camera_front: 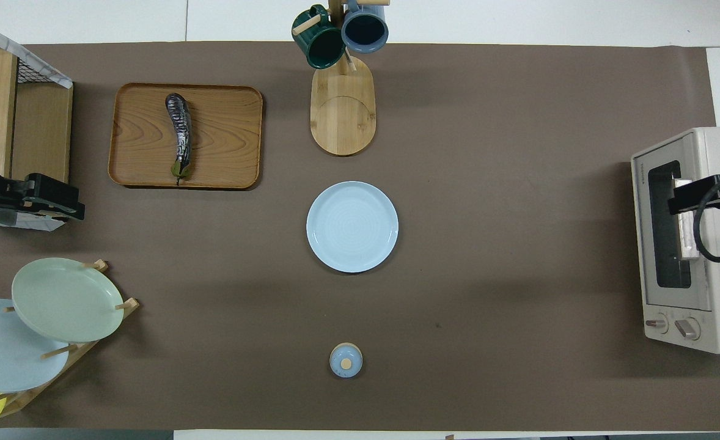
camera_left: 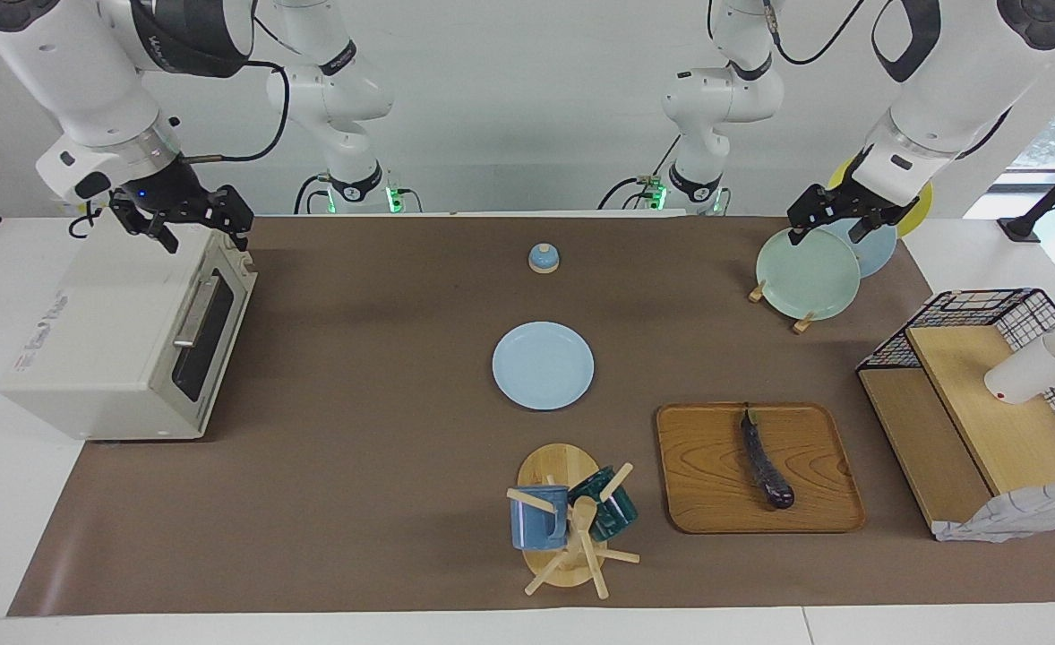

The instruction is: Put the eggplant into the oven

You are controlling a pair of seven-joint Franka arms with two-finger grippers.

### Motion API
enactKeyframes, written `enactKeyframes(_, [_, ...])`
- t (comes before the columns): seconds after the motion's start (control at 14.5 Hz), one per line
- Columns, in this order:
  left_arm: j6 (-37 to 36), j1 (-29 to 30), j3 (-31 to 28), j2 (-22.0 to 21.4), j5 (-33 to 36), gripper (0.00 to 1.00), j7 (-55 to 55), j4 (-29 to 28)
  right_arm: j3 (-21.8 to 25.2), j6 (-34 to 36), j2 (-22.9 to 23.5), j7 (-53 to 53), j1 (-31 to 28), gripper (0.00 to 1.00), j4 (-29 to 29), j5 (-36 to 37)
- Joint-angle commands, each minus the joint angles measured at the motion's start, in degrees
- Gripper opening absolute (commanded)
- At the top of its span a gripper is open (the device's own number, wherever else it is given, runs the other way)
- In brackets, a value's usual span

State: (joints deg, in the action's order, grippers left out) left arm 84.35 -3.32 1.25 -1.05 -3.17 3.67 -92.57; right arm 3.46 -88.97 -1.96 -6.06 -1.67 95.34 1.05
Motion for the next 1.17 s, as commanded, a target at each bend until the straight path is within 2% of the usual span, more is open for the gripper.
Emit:
enactKeyframes(0.0, [0.3, -0.9, -0.6, -0.1, 0.6, 1.0, 0.5, -0.1, -0.1, -0.9, -1.0, 0.7, -0.4, 1.0, 1.3, -1.5])
enactKeyframes(0.34, [1.0, -0.5, -0.6, -0.5, 0.4, 1.0, -0.1, -0.2, -0.1, -0.9, -1.0, 0.6, -0.4, 1.0, 1.3, -1.4])
enactKeyframes(0.76, [6.3, -0.7, -0.6, 0.3, 0.4, 1.0, 0.3, -0.4, -0.1, -0.9, -1.0, 0.6, -0.4, 1.0, 1.3, -1.5])
enactKeyframes(0.97, [10.3, -0.8, -0.5, 4.1, -0.1, 1.0, 0.3, -0.1, -0.1, -0.9, -1.0, 0.7, -0.4, 1.0, 1.3, -1.5])
enactKeyframes(1.1, [13.6, -0.9, -0.4, 9.4, -1.0, 1.0, 0.4, 1.2, -0.1, -0.9, -1.0, 0.7, -0.4, 1.0, 1.3, -1.5])
